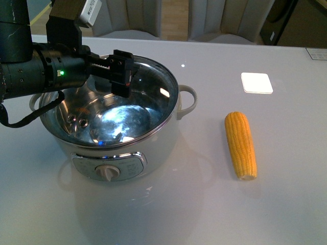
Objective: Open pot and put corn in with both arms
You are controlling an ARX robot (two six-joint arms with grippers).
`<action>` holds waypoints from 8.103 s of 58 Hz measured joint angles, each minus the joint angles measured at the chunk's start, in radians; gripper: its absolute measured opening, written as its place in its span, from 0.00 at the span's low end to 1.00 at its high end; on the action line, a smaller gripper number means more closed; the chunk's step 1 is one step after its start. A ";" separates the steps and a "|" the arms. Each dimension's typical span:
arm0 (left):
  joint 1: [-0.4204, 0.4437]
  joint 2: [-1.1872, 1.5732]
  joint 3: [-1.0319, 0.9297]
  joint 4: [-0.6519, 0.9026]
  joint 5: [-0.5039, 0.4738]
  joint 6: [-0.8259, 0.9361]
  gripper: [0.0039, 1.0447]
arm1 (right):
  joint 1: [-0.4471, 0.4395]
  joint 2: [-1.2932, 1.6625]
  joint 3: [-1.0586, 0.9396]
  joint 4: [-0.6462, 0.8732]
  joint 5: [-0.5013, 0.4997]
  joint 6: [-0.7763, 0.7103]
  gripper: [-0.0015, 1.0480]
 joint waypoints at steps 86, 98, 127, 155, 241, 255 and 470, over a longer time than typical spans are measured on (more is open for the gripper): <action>-0.056 -0.029 -0.058 0.033 -0.099 0.029 0.44 | 0.000 0.000 0.000 0.000 0.000 0.000 0.92; -0.056 -0.029 -0.058 0.036 -0.108 0.031 0.41 | 0.000 0.000 0.000 0.000 0.000 0.000 0.92; -0.063 -0.063 -0.059 -0.002 -0.133 0.040 0.41 | 0.000 0.000 0.000 0.000 0.000 0.000 0.92; -0.058 -0.186 -0.058 -0.072 -0.147 0.062 0.41 | 0.000 0.000 0.000 0.000 0.000 0.000 0.92; 0.608 -0.276 -0.285 0.057 0.057 0.220 0.41 | 0.000 0.000 0.000 0.000 0.000 0.000 0.92; 0.672 -0.203 -0.285 0.106 0.085 0.259 0.41 | 0.000 0.000 0.000 0.000 0.000 0.000 0.92; 0.816 0.134 -0.112 0.444 0.320 0.134 0.94 | 0.000 0.000 0.000 0.000 0.000 0.001 0.92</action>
